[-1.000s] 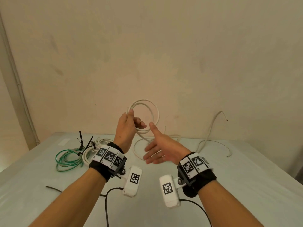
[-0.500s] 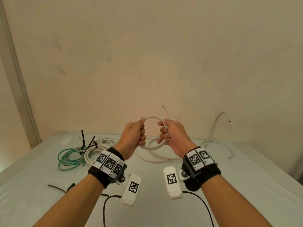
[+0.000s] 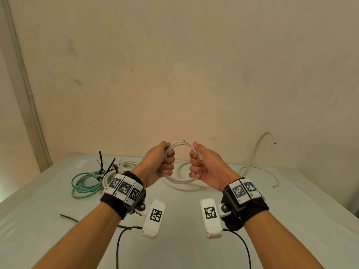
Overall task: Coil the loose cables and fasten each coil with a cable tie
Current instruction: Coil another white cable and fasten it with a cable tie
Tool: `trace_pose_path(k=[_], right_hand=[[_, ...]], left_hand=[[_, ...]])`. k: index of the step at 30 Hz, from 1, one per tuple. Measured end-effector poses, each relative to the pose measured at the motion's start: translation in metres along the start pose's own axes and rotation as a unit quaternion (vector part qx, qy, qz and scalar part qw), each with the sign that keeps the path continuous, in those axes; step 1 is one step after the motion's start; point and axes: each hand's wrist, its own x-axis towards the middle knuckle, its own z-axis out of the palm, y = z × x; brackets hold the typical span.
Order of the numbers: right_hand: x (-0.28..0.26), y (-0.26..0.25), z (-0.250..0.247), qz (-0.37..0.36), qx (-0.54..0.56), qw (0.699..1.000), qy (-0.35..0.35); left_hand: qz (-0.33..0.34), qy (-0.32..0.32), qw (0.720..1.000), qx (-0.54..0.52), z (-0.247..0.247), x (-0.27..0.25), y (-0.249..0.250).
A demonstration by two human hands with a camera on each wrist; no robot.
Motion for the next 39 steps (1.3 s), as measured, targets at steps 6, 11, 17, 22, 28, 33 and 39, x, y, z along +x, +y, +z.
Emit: trace_pose_path(k=[6,11,17,22,28,33,39], right_hand=[[0.002,0.018,0.007,-0.022,-0.007,0.999,-0.037],[0.009,0.024,0.012,-0.025,-0.049,0.998,-0.021],[0.008,0.026,0.018,-0.032,-0.04,0.998,-0.025],[0.001,0.021,0.016,-0.038,-0.051,0.997,-0.054],[-0.001,0.027,0.023,-0.144,-0.091,0.985,0.008],[0.004,0.026,0.014,-0.155,0.011,0.982,0.105],[0.013,0.025,-0.003,-0.095,0.083,0.976,0.18]], left_hand=[[-0.015,0.0,0.997,0.07,-0.008,-0.006,0.003],[-0.001,0.002,0.995,0.1,-0.014,-0.011,0.005],[0.138,0.137,0.975,0.106,-0.015,-0.002,-0.016],[0.163,0.148,0.974,0.049,-0.013,-0.001,-0.015],[0.133,0.129,0.982,0.027,-0.009,0.002,-0.011],[0.075,0.123,0.99,0.004,-0.022,0.0,-0.017],[0.089,0.144,0.985,0.029,-0.033,0.001,-0.013]])
